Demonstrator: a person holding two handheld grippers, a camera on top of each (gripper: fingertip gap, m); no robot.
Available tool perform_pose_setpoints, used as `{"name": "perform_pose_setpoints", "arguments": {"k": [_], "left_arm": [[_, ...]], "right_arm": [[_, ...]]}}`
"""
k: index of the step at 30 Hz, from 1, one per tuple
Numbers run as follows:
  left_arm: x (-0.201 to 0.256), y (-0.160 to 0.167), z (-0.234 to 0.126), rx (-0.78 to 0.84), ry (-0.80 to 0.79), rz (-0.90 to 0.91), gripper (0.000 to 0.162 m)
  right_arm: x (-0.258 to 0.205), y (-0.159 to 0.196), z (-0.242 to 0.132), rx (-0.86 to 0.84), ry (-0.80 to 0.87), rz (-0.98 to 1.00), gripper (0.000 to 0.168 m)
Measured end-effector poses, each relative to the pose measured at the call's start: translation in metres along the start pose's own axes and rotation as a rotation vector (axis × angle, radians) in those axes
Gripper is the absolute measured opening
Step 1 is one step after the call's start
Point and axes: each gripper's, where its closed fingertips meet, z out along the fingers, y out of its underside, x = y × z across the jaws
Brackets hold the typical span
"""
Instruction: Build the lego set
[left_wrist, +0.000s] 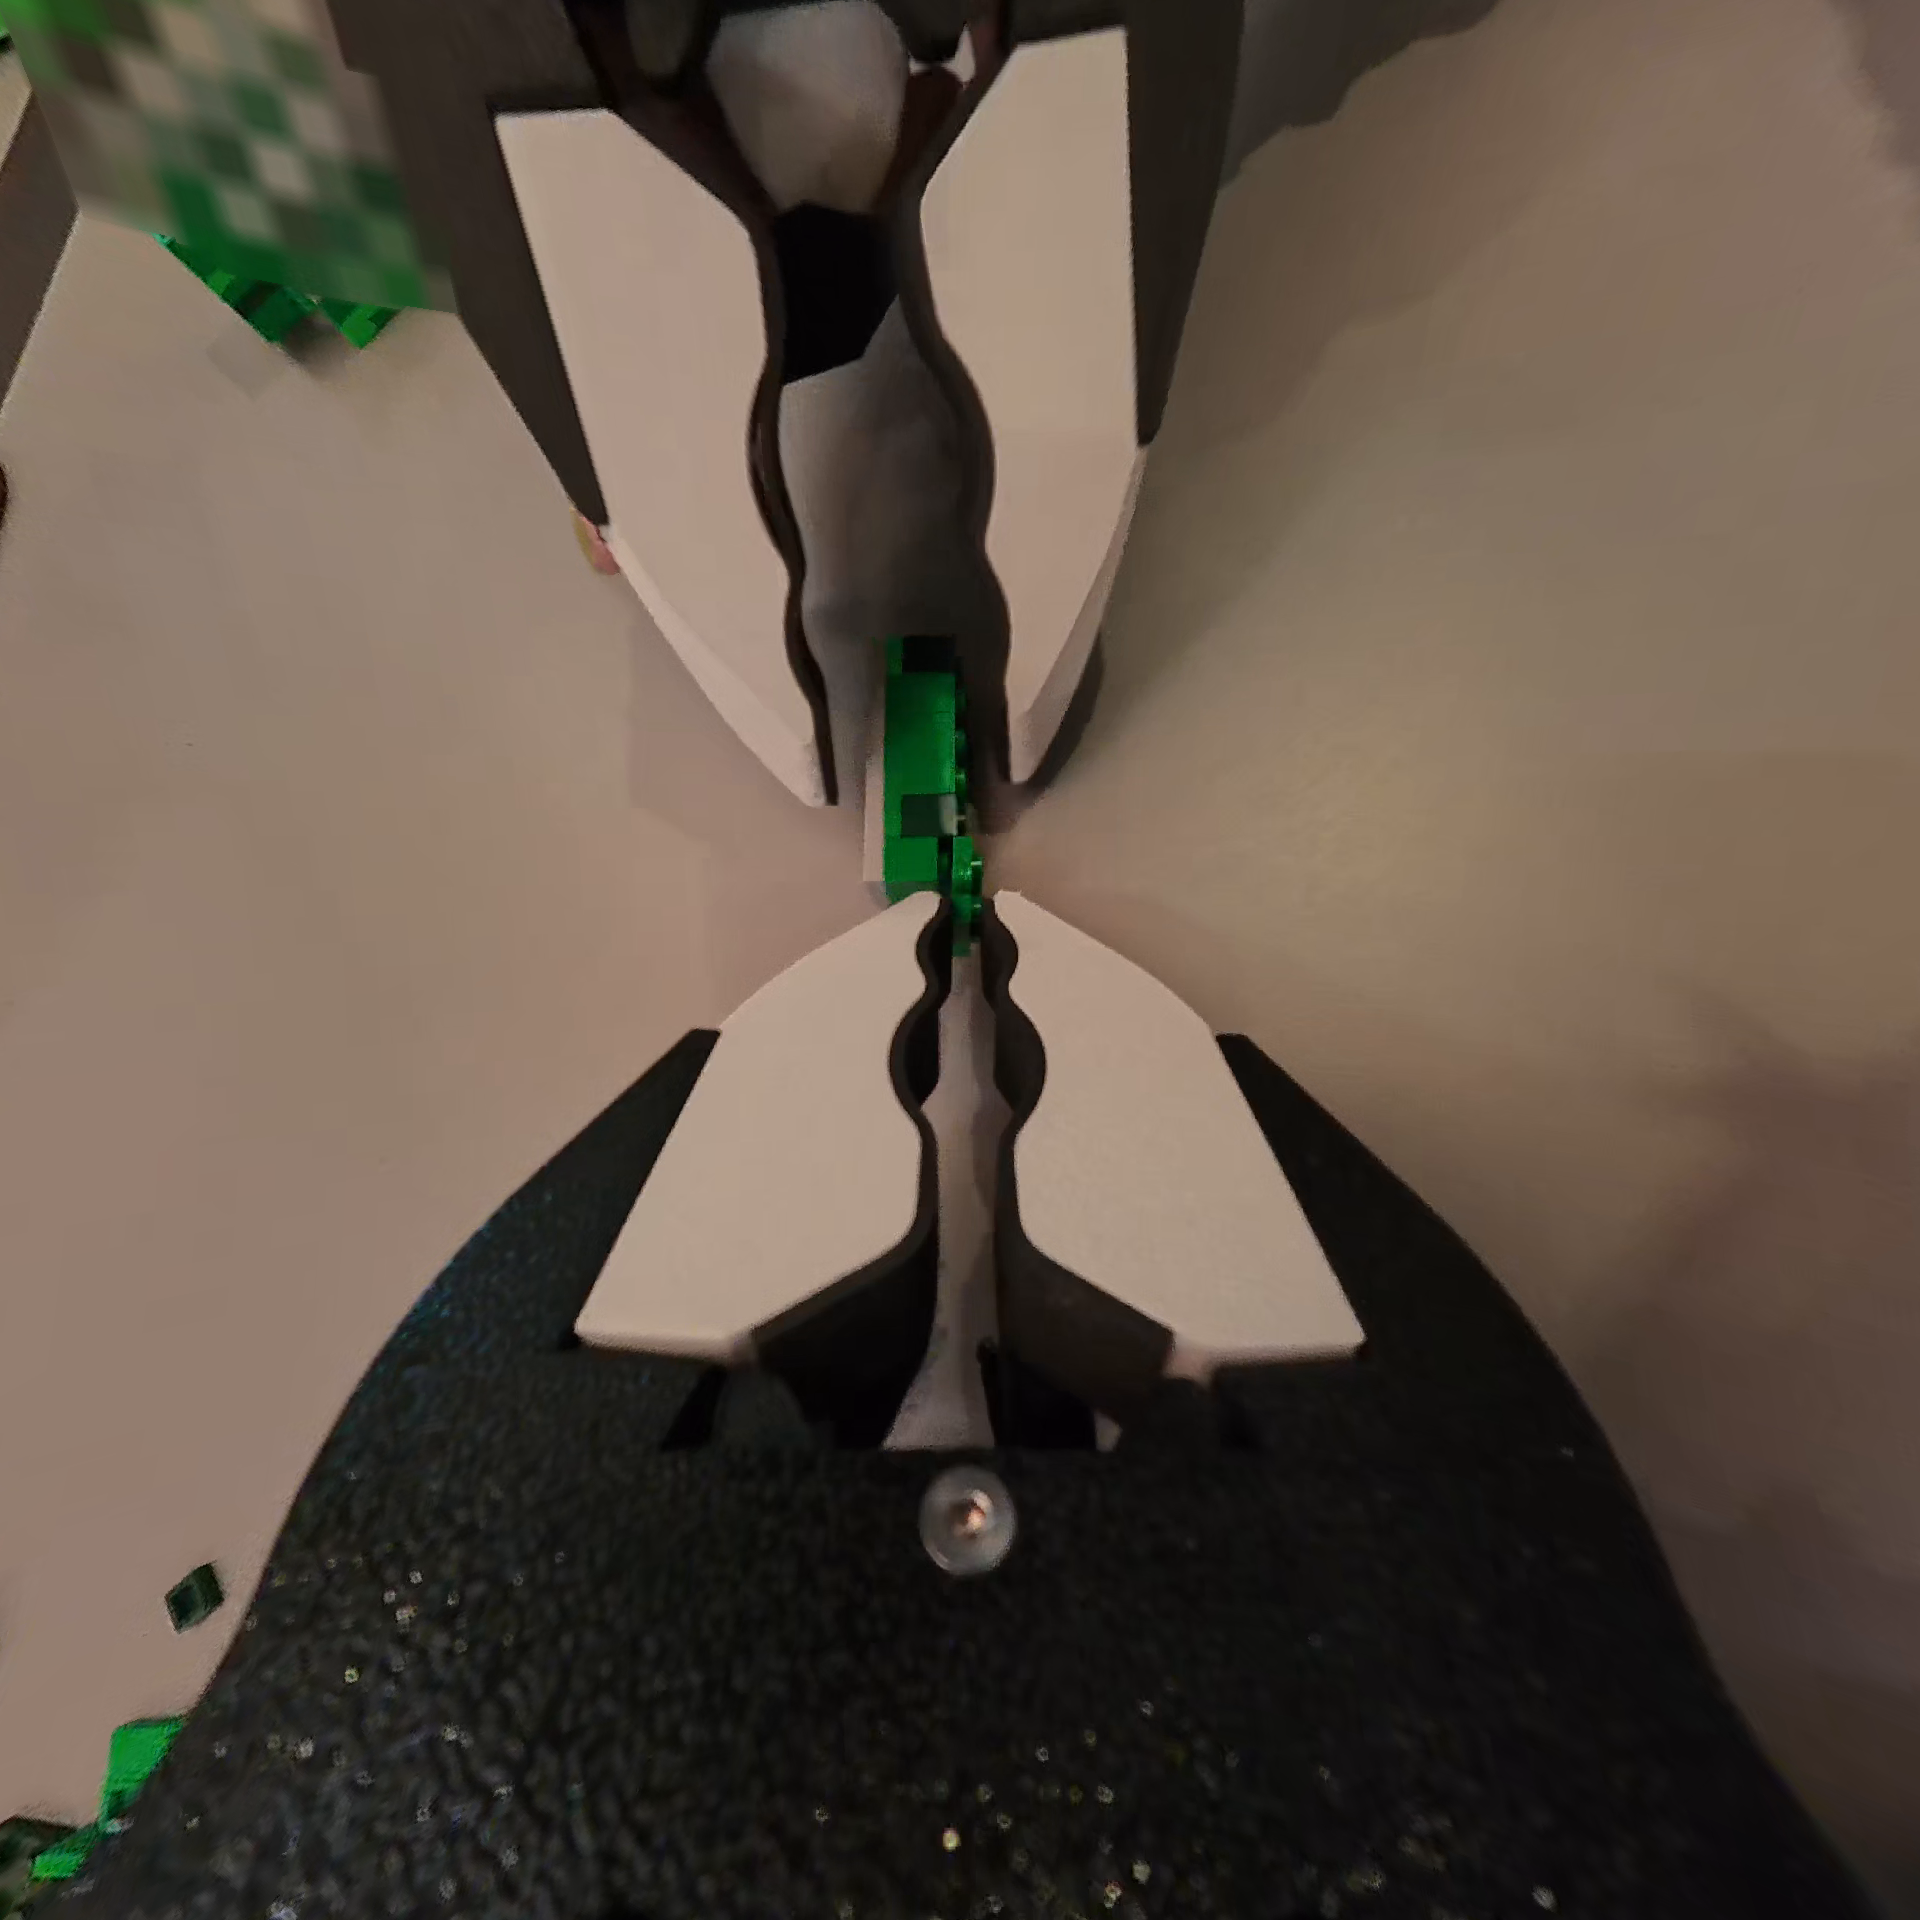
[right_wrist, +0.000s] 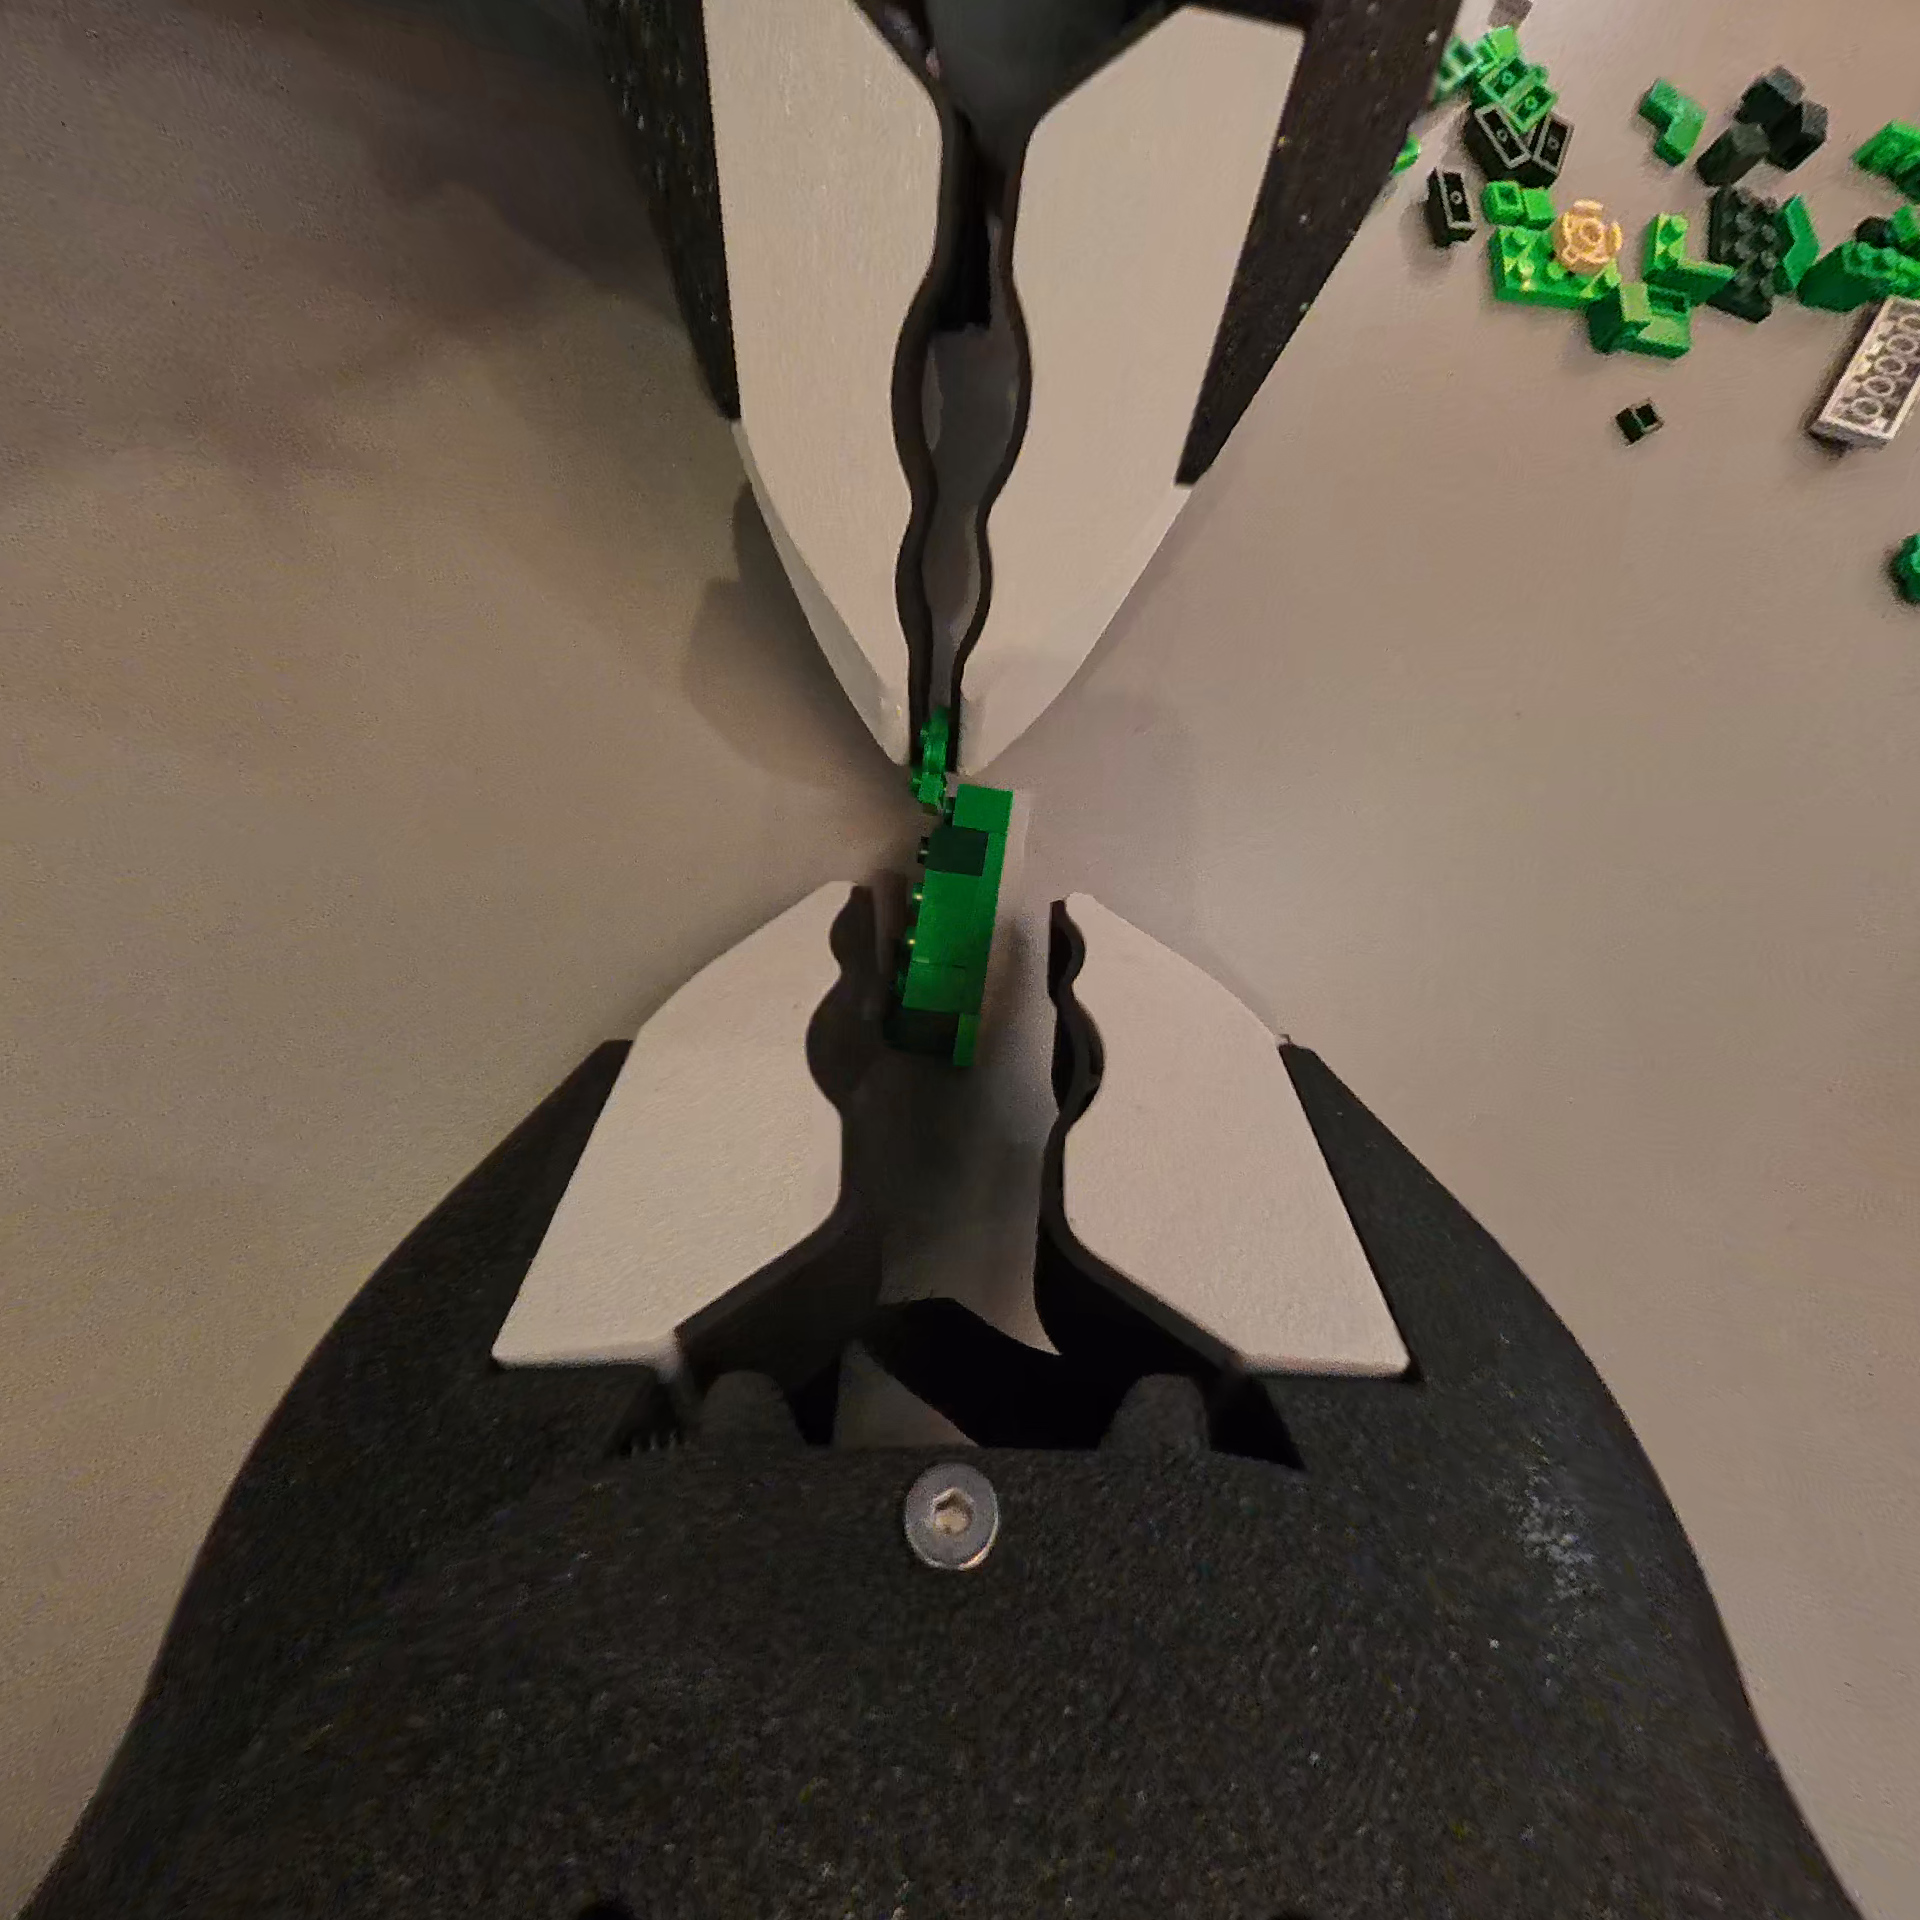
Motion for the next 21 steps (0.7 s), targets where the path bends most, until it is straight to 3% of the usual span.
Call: {"name": "perform_pose_setpoints", "arguments": {"k": [7, 21], "left_arm": [[0.0, 0.003, 0.003, -0.003, 0.017, -0.042, 0.004], [-0.002, 0.003, 0.005, 0.021, 0.022, -0.072, 0.004]], "right_arm": [[-0.002, -0.008, 0.005, -0.03, -0.028, 0.105, 0.039], [0.004, -0.01, 0.016, -0.068, 0.016, 0.127, 0.02]]}}
